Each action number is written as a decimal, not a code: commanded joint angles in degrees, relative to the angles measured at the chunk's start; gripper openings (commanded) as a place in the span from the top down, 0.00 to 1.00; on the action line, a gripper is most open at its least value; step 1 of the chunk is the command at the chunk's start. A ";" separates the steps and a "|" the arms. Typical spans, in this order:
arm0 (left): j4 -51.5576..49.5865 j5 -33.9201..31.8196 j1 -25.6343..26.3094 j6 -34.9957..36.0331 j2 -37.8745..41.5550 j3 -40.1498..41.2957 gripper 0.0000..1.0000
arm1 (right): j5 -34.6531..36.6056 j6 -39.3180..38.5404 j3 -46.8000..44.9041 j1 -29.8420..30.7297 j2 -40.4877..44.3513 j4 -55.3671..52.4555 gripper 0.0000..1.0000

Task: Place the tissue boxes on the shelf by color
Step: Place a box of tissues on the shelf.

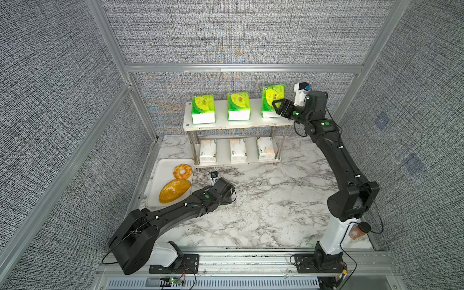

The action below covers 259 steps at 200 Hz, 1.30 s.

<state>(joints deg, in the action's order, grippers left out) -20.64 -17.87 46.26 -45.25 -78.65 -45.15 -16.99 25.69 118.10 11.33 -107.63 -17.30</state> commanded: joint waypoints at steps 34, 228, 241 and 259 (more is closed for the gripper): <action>-0.67 -0.41 -0.12 0.43 0.62 -0.12 0.19 | 1.30 -3.10 -1.00 0.09 0.04 -0.85 0.19; -0.32 -0.85 -0.13 0.30 0.43 0.69 0.19 | 3.28 -9.06 -2.36 -1.71 0.10 0.47 0.41; -0.46 -0.94 -0.12 0.26 0.62 0.80 0.19 | 3.55 -11.20 -0.66 -1.84 -0.65 -1.23 0.41; -0.58 -1.05 -0.12 0.25 0.69 0.79 0.19 | 3.25 -13.15 1.43 -2.16 -1.62 -2.56 0.40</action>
<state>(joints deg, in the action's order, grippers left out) -20.75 -18.06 46.26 -45.25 -78.22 -44.42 -14.92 17.41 117.30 9.56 -108.16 -14.46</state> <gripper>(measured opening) 0.814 0.598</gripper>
